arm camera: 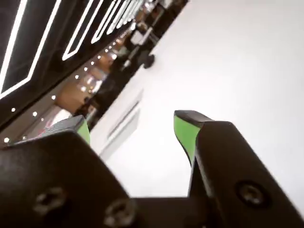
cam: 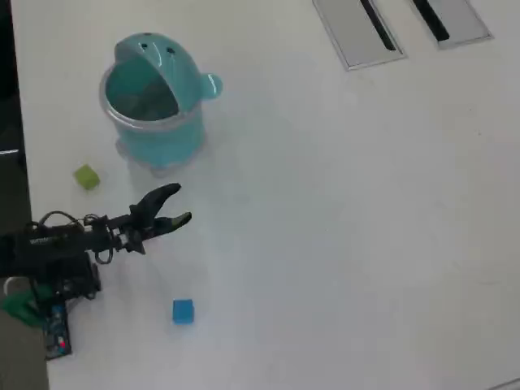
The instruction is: Grasp RGB lego blocks and put them in the bin one by one.
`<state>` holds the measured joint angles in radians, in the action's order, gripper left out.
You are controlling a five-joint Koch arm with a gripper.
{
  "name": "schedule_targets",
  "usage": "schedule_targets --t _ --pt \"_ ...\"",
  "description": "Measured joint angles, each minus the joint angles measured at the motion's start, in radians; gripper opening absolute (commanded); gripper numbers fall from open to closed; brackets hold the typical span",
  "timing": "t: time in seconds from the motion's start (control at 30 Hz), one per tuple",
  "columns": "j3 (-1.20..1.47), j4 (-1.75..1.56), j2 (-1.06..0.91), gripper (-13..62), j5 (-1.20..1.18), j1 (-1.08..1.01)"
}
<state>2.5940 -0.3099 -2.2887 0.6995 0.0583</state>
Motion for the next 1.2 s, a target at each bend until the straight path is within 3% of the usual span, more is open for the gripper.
schedule_targets --t 0.17,0.4,0.6,0.8,1.2 --pt "-0.175 0.224 0.000 34.6 0.212 0.095" --pt "-0.380 0.589 0.000 34.2 0.239 0.278" --pt "-0.385 0.695 0.000 34.3 0.342 0.376" --pt "-0.383 0.747 0.000 34.0 0.762 0.387" --pt "-0.385 0.989 0.000 33.5 0.914 0.483"
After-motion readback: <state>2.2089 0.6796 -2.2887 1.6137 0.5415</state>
